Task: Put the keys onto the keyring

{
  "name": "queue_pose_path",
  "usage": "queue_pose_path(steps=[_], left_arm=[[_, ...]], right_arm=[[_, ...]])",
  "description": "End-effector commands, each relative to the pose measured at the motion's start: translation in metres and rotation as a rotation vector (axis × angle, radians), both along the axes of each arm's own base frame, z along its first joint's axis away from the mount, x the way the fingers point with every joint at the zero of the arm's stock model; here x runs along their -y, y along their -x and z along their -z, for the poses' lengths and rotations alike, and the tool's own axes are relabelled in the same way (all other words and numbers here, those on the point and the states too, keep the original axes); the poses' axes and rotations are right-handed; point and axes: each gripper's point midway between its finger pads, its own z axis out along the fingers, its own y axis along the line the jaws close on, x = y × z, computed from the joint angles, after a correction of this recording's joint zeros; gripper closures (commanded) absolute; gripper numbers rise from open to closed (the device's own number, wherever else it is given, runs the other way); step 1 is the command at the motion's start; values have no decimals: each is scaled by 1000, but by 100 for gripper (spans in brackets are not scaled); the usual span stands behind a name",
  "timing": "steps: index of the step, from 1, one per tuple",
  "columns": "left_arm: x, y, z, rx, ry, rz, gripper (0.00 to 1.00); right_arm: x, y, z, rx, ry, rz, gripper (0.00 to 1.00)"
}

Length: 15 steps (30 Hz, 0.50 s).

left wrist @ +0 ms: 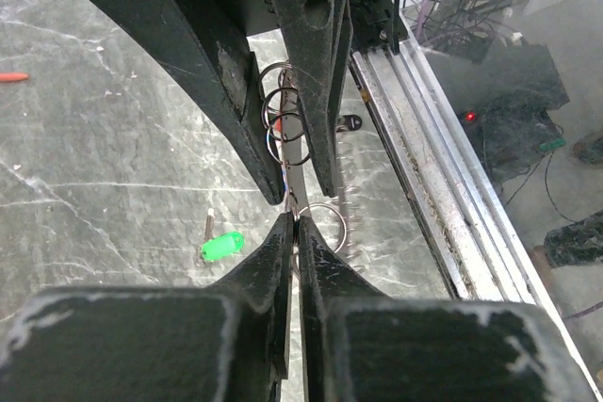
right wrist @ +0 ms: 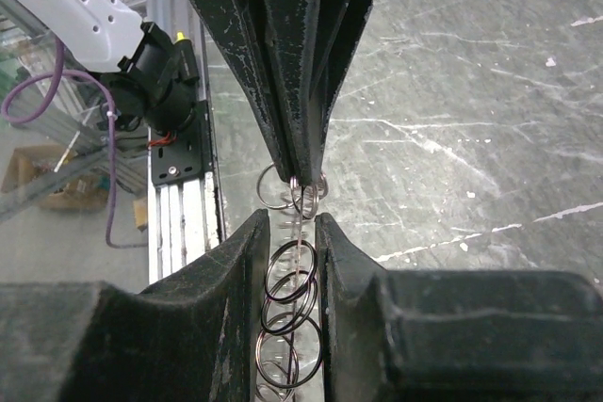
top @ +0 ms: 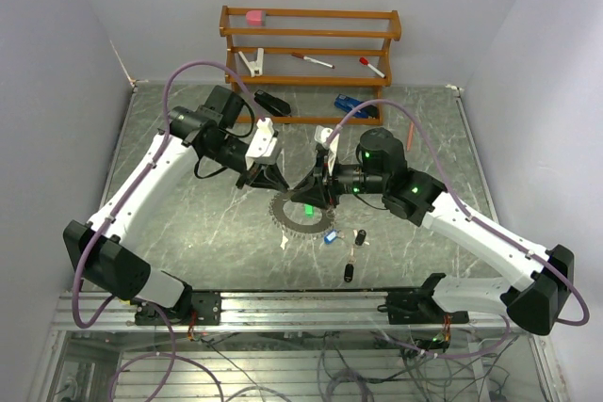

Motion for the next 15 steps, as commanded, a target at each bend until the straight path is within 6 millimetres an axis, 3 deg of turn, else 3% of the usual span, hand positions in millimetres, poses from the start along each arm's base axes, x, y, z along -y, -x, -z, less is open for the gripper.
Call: queue_pose_path(steps=[1,7,15], left_arm=[[-3,6,-8,-8,3,11,93],[0,7,-6,-56,11,30,88],[1,11,-7,-66,-9,75,93]], right_arm=[[3,3,-20,43,-44,-5,100],[2,2,-19,42,-37,-6,100],[2,0,-12,39,-18,2,100]])
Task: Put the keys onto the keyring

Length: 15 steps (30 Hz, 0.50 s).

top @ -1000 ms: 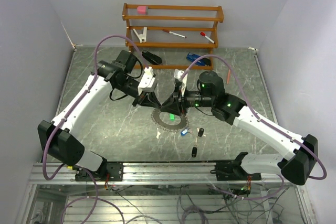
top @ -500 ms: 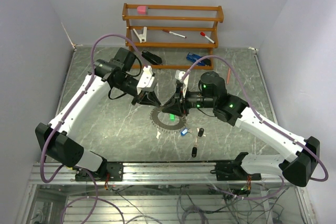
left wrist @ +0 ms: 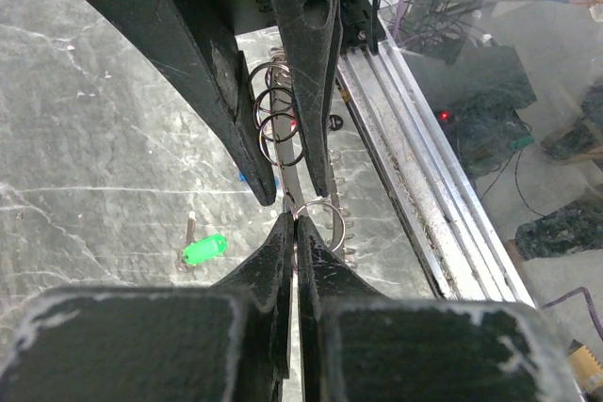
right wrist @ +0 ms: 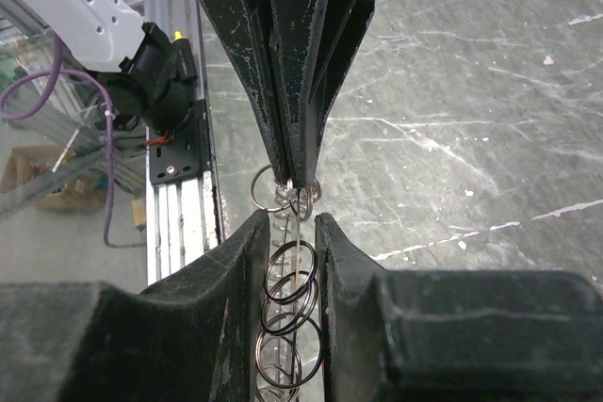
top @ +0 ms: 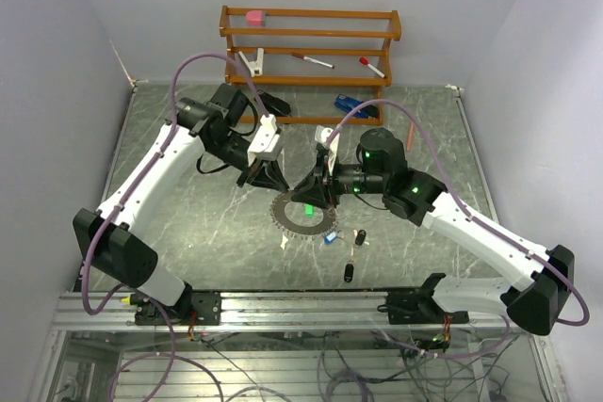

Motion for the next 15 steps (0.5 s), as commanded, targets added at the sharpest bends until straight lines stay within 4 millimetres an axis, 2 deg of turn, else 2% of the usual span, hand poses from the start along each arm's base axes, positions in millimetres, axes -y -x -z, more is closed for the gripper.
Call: queue_pose_path(steps=[1,5,10,13,15], left_arm=[[-1,8,-8,-11,3,43,93],[-2,8,-10,-1,-3,43,90],[-3,11,-11,-5,5,47,79],[-3,12,-11,-6,5,49,82],[-3,12,-11,-10,-1,45,89]], right_arm=[[3,0,-10,38,-15,2,100],[6,-1,-4,34,8,12,100],[7,-1,-6,41,0,17,100],[6,-1,-7,44,-5,17,100],[6,-2,-6,46,-4,18,100]])
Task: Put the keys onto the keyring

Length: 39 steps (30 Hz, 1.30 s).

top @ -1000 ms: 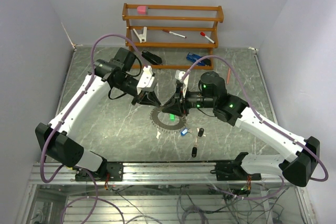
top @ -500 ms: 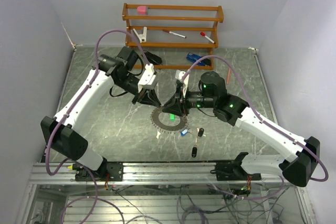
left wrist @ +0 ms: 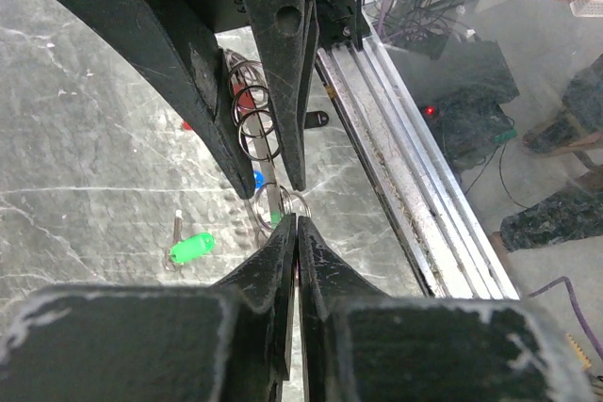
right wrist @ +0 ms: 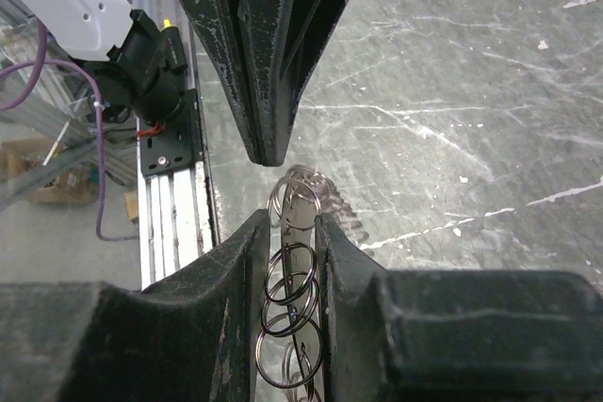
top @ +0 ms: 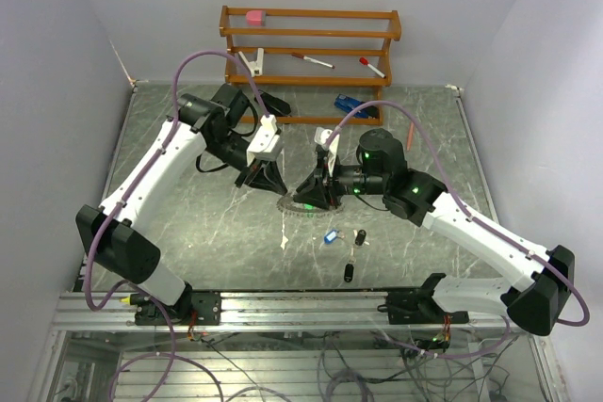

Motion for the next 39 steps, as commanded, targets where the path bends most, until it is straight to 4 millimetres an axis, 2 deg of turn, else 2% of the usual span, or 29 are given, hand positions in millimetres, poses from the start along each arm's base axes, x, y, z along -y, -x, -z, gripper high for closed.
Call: queue_pose_path(steps=[1,6,9,11,15,27,39], left_arm=[[-1,6,-9,4,15,9,92],[1,11,-4,-3,17,27,92],[1,3,4,23,-8,21,79],[1,-3,5,23,-29,-5,75],[1,2,3,39,-6,9,67],[7,-19,6,116,7,-59,63],[12,14,8,21,51,102,62]], right_arm=[[2,-1,-13,45,-31,7,100],[0,-1,-16,45,-42,1,100],[1,0,-19,49,-38,-2,100],[3,0,-20,54,-29,2,100],[5,1,-23,59,-30,5,100],[0,6,-27,34,-59,-23,100],[-1,5,-26,31,-63,-22,100]])
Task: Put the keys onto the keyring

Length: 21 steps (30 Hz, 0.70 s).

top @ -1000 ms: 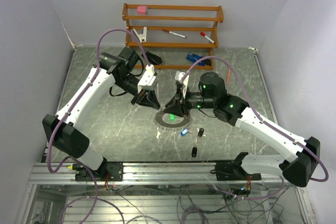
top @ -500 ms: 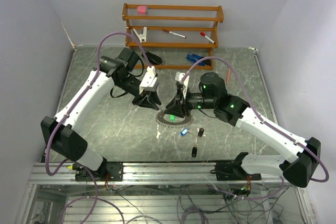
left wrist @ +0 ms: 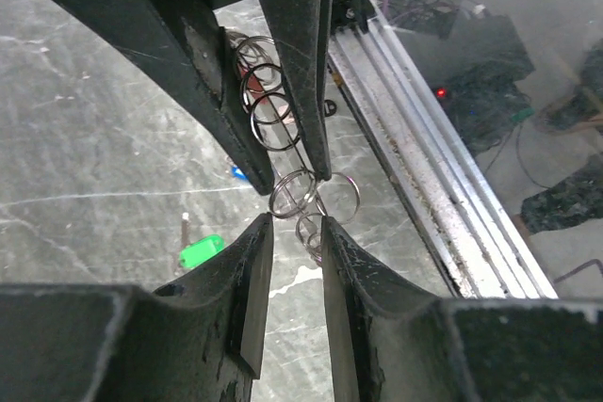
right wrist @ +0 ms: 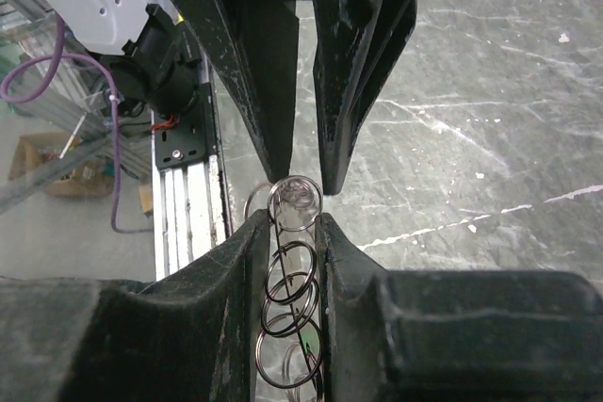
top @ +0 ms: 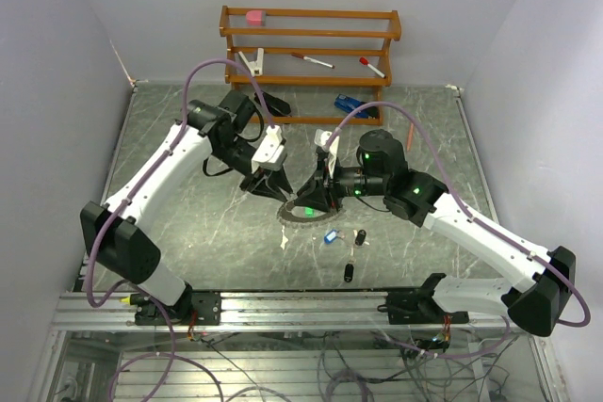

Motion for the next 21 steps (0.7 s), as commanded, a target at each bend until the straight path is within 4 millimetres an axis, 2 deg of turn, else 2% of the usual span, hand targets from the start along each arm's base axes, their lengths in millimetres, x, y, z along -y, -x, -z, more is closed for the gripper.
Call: queue_pose_path(steps=[1,4,8,11,15,21], left_arm=[[6,19,-11,-57,45,70,63],[5,22,-5,-26,21,89,72],[7,24,-7,-30,22,95,80],[8,24,-9,-22,32,99,78],[11,22,-9,-23,35,101,70],[10,-1,-2,50,-42,17,75]], right_arm=[[-3,-1,-28,57,-72,-6,100],[-3,-1,-28,57,-75,-3,100],[-2,-1,-28,57,-75,-2,100],[-3,0,-27,52,-73,-4,100],[-2,0,-28,52,-76,-3,100],[0,2,-30,52,-73,-2,100]])
